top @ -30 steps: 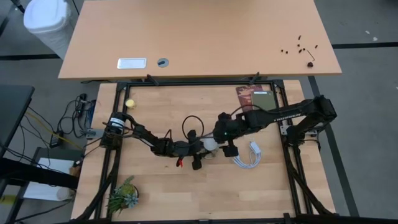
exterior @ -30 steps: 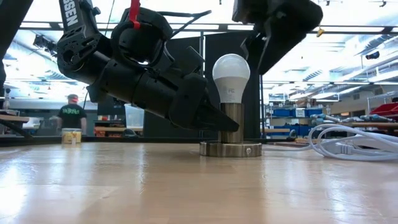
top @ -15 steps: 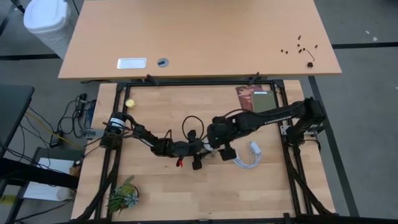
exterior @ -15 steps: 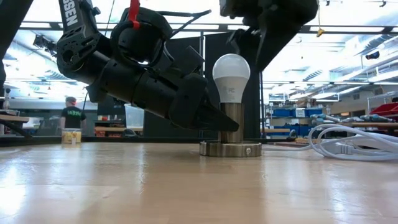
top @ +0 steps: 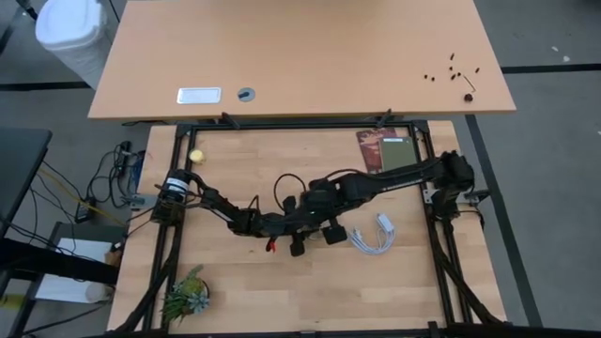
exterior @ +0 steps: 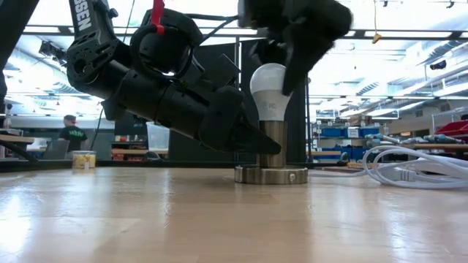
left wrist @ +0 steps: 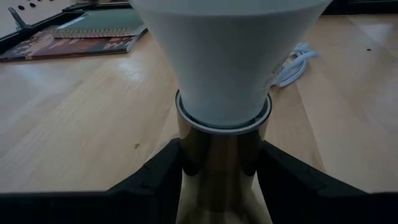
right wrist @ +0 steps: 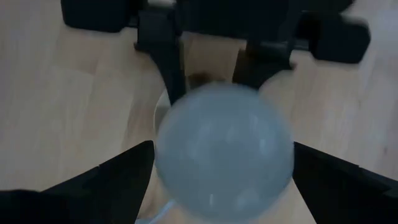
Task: Screw lightbulb
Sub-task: Insert the light bulb into the lamp
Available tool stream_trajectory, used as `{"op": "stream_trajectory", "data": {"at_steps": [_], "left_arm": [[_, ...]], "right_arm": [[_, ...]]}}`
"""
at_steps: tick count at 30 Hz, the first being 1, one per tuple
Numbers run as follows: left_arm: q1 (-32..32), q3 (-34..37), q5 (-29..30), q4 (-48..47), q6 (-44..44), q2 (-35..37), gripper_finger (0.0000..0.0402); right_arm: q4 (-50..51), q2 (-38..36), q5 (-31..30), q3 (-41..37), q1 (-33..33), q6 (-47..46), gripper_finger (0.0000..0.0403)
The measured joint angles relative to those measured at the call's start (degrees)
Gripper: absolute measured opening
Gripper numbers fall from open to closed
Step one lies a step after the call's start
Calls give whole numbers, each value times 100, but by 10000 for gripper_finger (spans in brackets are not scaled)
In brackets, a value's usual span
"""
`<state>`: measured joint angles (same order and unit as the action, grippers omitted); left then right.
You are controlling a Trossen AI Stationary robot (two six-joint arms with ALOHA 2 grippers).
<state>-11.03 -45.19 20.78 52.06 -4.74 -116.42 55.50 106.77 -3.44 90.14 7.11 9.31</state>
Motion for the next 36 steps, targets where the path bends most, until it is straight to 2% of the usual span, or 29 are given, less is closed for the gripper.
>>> {"op": "stream_trajectory", "data": {"at_steps": [9, 15, 26, 31, 36], "left_arm": [[3, -1, -2, -26, -146, 0, 184], [4, -2, -2, -38, -158, 0, 184], [4, -2, 0, -58, -292, 0, 184], [4, -2, -2, -58, -297, 0, 184], [4, -2, -7, -48, -355, 0, 184]], "right_arm": [[207, 617, 2, 584, 33, 180, 373], [409, 760, -39, 755, 31, 337, 369], [431, 755, -145, 755, 26, 265, 291], [505, 753, -164, 755, 17, -199, 267], [603, 749, -215, 757, 15, -1044, 279]]}}
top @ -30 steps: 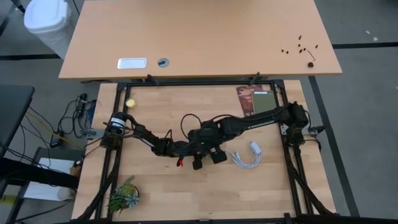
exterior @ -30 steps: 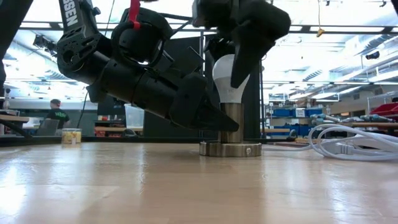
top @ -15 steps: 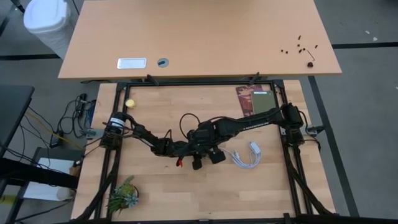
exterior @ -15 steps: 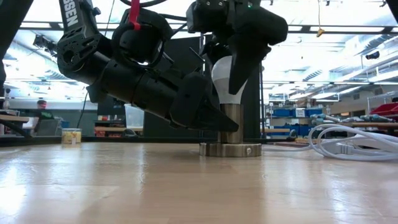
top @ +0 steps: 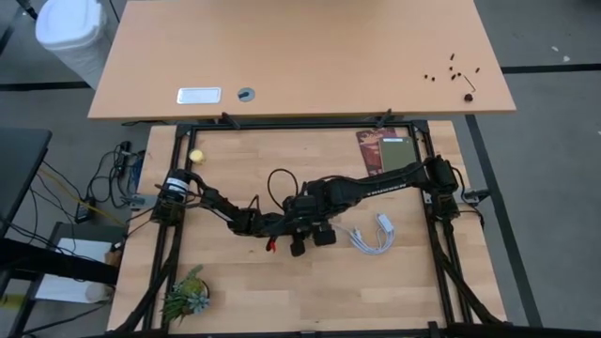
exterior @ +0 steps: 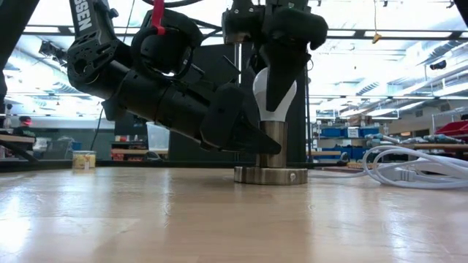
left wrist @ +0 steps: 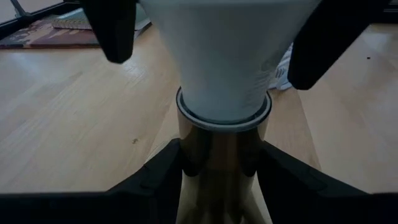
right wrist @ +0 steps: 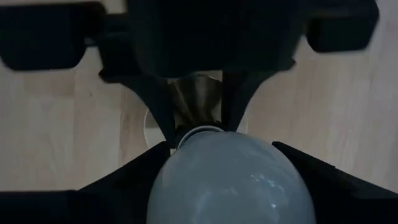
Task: Screw lightbulb
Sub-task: Insert the light bulb into the lamp
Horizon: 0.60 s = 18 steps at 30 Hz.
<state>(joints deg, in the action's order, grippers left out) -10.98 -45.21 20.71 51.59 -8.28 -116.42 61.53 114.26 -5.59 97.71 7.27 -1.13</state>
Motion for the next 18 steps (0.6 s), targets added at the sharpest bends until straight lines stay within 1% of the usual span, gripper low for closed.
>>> {"op": "stream_trajectory", "data": {"at_steps": [5, 12, 18], "left_arm": [[0, 0, 55, -15, -115, 0, 184], [0, 0, 155, -15, -233, 0, 184], [0, 0, 172, -2, -383, 0, 184]], "right_arm": [[86, 0, -61, -7, 0, -961, 293], [57, 0, -69, -7, -2, -2015, 276], [53, 0, -72, -7, -2, -2943, 281]]}}
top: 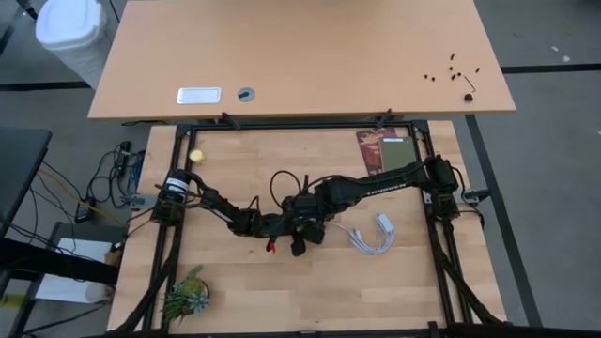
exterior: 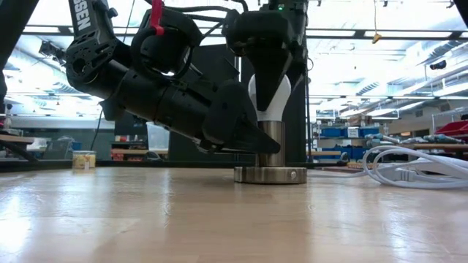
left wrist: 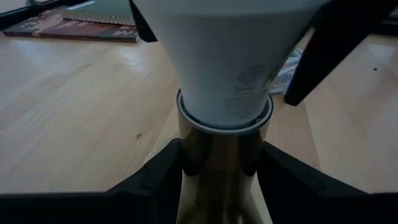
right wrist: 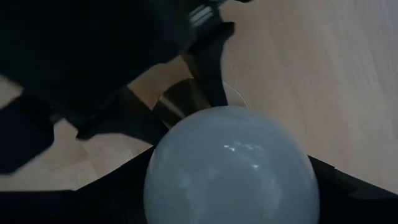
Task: Screw lightbulb
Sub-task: Insert the light bulb into the lamp
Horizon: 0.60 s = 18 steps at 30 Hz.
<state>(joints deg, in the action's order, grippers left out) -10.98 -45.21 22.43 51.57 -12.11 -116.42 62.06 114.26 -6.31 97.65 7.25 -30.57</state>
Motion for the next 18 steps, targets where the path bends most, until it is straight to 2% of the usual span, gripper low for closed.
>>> {"op": "stream_trajectory", "data": {"at_steps": [18], "left_arm": [[0, 0, 7, 13, -79, 2, 184]], "right_arm": [[2, 0, -70, -4, -59, -2727, 280]]}}
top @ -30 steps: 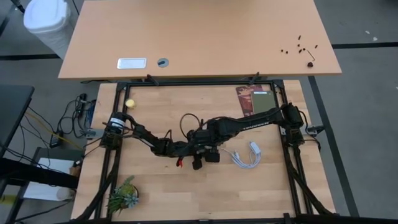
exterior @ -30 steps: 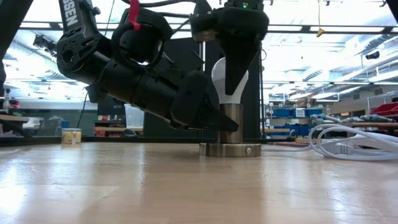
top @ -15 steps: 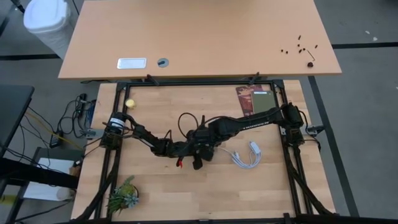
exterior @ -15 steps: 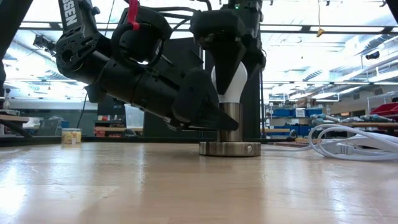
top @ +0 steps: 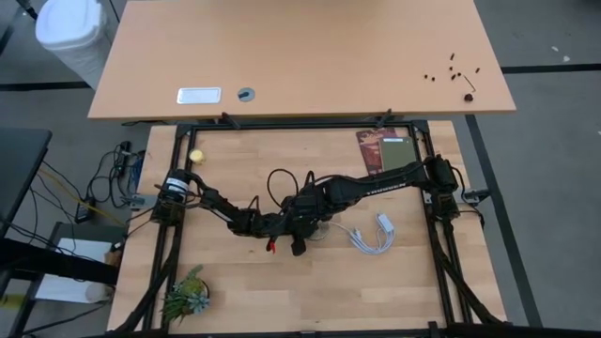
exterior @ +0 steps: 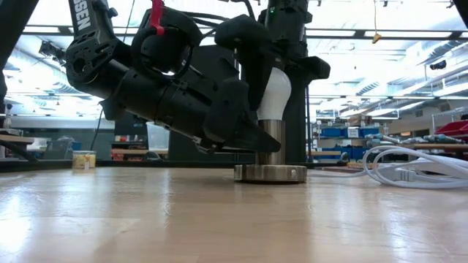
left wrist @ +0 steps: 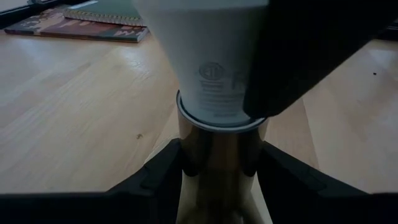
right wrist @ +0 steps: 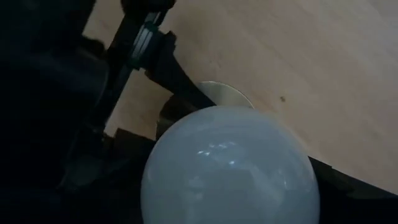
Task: Screw lightbulb
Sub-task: Insert the light bulb into the lamp
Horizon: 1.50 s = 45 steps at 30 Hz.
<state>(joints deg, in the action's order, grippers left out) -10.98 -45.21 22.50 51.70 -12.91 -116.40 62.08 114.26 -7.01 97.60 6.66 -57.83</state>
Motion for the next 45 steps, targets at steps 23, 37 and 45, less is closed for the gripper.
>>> {"op": "stream_trajectory", "data": {"at_steps": [23, 37, 45], "left_arm": [[-4, 0, 16, -46, 74, 0, 184], [-4, 0, -13, -44, 255, 0, 184], [-4, 0, -17, -42, 368, 0, 184]], "right_arm": [[-118, -2, 200, 2, -13, 3796, 350], [-98, -2, 211, 2, -13, 8981, 361], [-94, -2, 221, 2, -4, 10251, 357]]}}
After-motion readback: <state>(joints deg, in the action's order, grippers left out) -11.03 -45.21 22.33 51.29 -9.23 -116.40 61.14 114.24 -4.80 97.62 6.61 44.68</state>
